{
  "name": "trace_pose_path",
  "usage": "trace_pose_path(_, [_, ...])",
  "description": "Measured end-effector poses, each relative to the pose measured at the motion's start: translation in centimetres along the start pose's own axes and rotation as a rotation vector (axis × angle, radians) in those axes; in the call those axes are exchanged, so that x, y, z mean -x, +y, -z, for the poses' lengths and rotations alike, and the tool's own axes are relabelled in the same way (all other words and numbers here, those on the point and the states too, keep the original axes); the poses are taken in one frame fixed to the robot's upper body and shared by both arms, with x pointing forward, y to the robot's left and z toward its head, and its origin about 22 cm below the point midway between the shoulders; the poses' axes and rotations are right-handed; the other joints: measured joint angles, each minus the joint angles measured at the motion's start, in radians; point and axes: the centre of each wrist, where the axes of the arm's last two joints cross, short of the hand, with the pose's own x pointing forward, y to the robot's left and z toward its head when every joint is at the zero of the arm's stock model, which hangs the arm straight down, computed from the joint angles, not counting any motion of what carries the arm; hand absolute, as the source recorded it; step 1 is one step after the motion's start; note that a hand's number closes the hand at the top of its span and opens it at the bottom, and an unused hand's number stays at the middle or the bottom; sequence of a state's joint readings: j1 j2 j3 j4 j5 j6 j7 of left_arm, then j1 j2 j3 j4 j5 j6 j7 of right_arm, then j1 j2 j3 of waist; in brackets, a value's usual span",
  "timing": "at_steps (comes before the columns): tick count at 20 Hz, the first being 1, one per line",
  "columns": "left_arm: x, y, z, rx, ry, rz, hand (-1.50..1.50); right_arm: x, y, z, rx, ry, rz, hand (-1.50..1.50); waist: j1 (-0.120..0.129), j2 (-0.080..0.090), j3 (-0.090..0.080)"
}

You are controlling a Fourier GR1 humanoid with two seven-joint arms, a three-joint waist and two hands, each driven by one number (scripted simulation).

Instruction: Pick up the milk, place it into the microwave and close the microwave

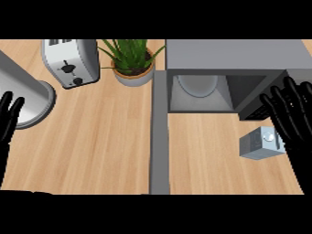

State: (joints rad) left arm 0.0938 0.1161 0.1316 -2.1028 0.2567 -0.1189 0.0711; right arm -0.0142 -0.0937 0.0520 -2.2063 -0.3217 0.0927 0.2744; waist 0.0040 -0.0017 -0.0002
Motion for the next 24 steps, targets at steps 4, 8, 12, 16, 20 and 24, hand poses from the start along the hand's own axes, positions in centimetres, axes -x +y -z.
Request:
trace_pose_path(4, [-0.2,1.4,-0.7,-0.007,0.0,-0.008,-1.5,-0.3,-0.1,-0.3,0.035,-0.006,-0.025,-1.5,-0.001,0.0,0.0])
trace_pose_path(8, [-0.8,2.0,-1.8,-0.007,0.003,-0.014,-1.5,0.4,-0.7,-0.5,0.097,-0.002,-0.07,-1.5,-0.001,0.0,0.0])
trace_pose_path(12, [-1.2,2.0,-2.9,-0.009,-0.001,-0.007,-1.5,1.0,-1.8,-0.5,0.149,0.017,-0.116,-1.5,0.0,0.001,0.0])
trace_pose_path(16, [-0.9,3.2,-3.3,-0.013,-0.003,-0.007,-1.5,2.4,-3.0,-1.0,0.191,0.042,-0.138,-1.5,-0.001,0.001,0.0])
trace_pose_path(20, [-1.0,3.3,-3.8,-0.005,0.006,-0.012,-1.5,4.4,-4.2,-1.4,0.228,0.071,-0.139,-1.5,-0.001,0.001,0.0])
trace_pose_path(24, [-1.0,3.5,-5.3,-0.004,0.007,-0.01,-1.5,5.5,-5.9,-1.9,0.269,0.102,-0.151,-1.5,0.001,0.001,0.0])
